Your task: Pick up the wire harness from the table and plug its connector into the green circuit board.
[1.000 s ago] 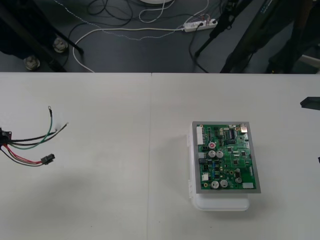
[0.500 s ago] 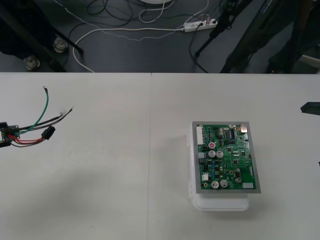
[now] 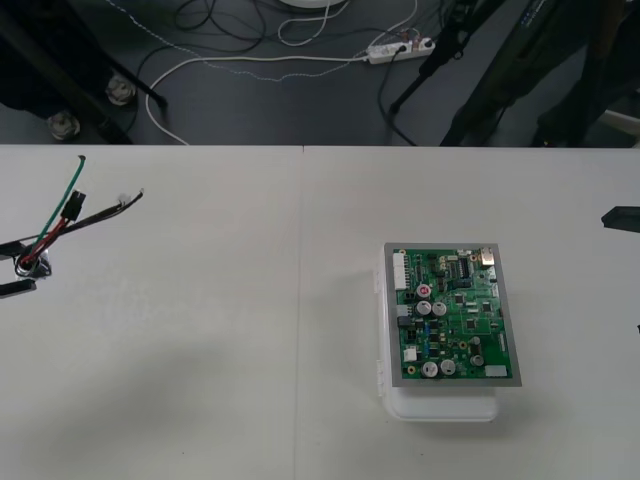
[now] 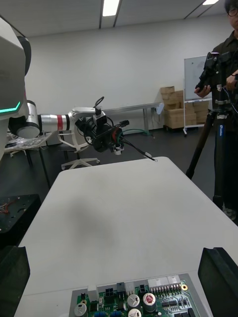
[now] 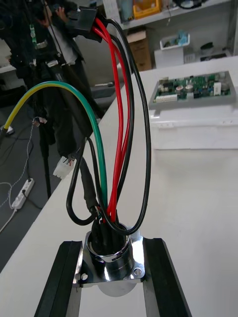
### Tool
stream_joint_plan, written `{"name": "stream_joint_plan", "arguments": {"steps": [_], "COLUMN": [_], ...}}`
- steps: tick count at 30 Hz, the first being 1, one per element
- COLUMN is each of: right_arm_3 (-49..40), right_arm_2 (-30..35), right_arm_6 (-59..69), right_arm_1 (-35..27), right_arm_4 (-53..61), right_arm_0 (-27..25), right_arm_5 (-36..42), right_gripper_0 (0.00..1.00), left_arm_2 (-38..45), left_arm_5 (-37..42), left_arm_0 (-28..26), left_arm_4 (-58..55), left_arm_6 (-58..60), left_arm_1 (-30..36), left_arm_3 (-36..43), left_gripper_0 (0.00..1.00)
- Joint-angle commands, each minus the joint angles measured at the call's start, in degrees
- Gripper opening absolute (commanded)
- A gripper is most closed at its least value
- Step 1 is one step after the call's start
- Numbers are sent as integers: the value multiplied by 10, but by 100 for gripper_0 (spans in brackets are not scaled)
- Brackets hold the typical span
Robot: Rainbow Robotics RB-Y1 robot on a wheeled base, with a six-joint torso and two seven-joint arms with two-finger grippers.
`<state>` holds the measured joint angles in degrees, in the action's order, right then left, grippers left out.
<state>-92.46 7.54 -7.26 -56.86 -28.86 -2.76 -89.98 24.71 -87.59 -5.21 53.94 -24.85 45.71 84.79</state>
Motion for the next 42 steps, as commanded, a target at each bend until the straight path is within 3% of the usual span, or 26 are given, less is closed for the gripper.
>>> {"name": "stream_joint_plan", "arguments": {"steps": [1, 21, 42], "right_arm_3": [2, 8, 12], "right_arm_2": [12, 12, 12], "right_arm_6": [0, 9, 13], "right_arm_1": [-24, -11, -11], "right_arm_4": [9, 7, 5], "right_arm_0": [-8, 11, 21], "right_arm_5": [0, 0, 0], "right_gripper_0": [100, 100, 100], "left_arm_2": [-33, -112, -247], "left_arm_5": [-24, -24, -24], "left_arm_0": [-17, -14, -9], "left_arm_4": [-39, -77, -174], "left_arm_6": [96, 275, 314], "left_arm_1": [-5, 7, 62], "left_arm_3": [3, 71, 121], "left_gripper_0": [0, 0, 0]}}
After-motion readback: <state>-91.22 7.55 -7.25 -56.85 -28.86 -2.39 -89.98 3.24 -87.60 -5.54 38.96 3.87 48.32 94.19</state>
